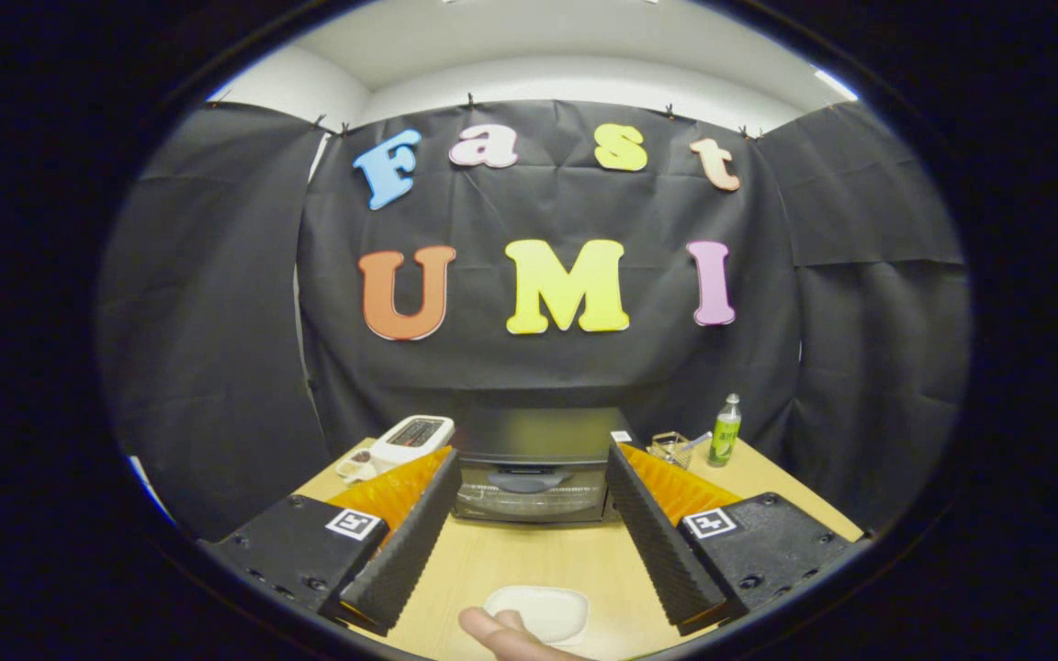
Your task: Open the toaster oven, put the food inside, and close the toaster oven door.
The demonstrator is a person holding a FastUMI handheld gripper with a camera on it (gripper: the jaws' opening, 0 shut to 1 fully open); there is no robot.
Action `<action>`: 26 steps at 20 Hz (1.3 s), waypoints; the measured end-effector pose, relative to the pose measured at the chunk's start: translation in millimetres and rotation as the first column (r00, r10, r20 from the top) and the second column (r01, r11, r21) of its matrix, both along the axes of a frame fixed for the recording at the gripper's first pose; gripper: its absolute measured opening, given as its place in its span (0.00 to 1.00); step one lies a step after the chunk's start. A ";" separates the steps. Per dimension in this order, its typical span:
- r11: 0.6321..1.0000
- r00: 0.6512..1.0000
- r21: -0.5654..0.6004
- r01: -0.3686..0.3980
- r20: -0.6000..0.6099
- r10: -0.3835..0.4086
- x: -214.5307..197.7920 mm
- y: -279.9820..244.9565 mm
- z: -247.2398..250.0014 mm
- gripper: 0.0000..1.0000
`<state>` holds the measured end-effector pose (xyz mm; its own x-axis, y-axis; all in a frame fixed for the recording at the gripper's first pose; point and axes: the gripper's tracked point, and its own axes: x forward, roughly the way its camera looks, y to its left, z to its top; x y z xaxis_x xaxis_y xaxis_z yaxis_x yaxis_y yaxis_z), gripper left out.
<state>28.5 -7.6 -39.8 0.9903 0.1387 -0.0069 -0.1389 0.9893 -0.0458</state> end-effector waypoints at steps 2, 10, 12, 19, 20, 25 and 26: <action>0.998 0.999 0.038 -0.047 0.025 0.046 -16.8 9.4 35.0 1.00; 0.998 0.978 -0.045 -0.047 0.199 0.055 -82.6 2.3 39.2 1.00; 0.996 0.976 -0.068 -0.056 0.206 0.069 -98.5 12.9 16.2 1.00; 0.982 0.967 -0.014 -0.189 0.170 0.189 -131.3 43.0 -12.9 1.00; 0.982 0.967 -0.007 -0.188 0.175 0.186 -130.4 35.9 -13.4 1.00; 0.992 0.982 0.013 -0.126 0.144 0.122 -110.8 3.4 -21.7 1.00; 0.994 0.986 0.023 -0.105 0.134 0.101 -105.8 -4.4 -22.9 1.00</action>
